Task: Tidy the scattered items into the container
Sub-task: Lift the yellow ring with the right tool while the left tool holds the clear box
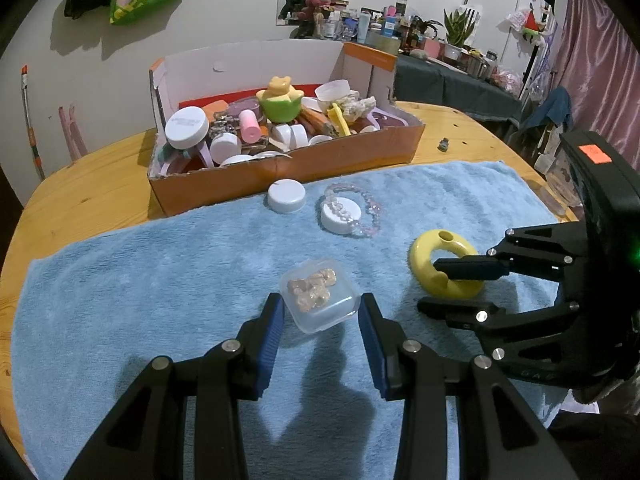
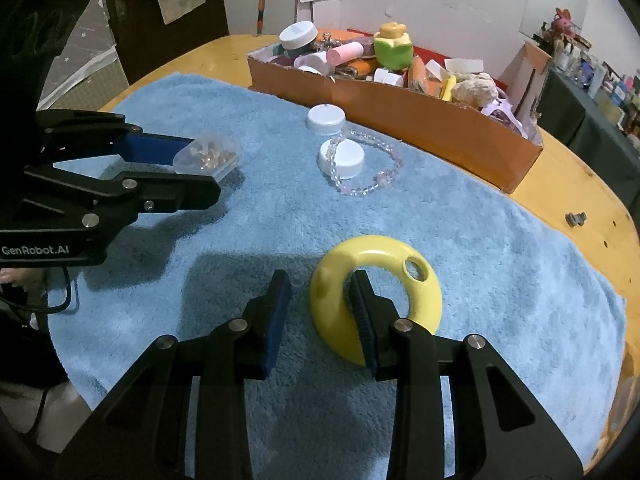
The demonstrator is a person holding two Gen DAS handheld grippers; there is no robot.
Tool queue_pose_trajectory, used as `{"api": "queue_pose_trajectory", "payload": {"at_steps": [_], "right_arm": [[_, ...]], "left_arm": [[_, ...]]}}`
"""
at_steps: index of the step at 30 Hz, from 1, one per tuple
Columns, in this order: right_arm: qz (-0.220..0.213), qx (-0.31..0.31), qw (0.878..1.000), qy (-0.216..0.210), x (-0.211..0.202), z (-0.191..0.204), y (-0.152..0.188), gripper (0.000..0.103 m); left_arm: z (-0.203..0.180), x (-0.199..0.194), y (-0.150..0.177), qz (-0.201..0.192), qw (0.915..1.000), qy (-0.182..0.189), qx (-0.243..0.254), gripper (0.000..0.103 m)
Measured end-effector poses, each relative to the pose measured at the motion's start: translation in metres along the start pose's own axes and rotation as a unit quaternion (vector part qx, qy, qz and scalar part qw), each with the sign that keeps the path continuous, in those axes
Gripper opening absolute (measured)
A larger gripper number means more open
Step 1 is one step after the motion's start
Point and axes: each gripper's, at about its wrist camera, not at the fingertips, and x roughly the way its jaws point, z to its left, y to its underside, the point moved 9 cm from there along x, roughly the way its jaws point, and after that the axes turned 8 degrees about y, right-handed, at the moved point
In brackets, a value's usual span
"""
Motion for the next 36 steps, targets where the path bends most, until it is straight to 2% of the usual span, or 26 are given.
{"api": "queue_pose_trajectory", "payload": {"at_steps": [1, 3, 15, 36], "right_arm": [[0.0, 0.004, 1.0, -0.003, 0.0, 0.0, 0.0, 0.021], [0.002, 0.021, 1.0, -0.013, -0.001, -0.002, -0.001, 0.019], [-0.025, 0.052, 0.998, -0.035, -0.016, -0.006, -0.012, 0.018], [-0.066, 0.091, 0.993, -0.04, -0.041, -0.032, -0.032, 0.018]], "left_arm": [[0.0, 0.0, 0.0, 0.0, 1.0, 0.0, 0.0, 0.041], [0.0, -0.001, 0.0, -0.001, 1.0, 0.001, -0.002, 0.041], [0.002, -0.002, -0.002, -0.003, 1.0, 0.0, -0.004, 0.041], [0.004, -0.005, -0.008, -0.008, 1.0, -0.001, -0.004, 0.041]]}}
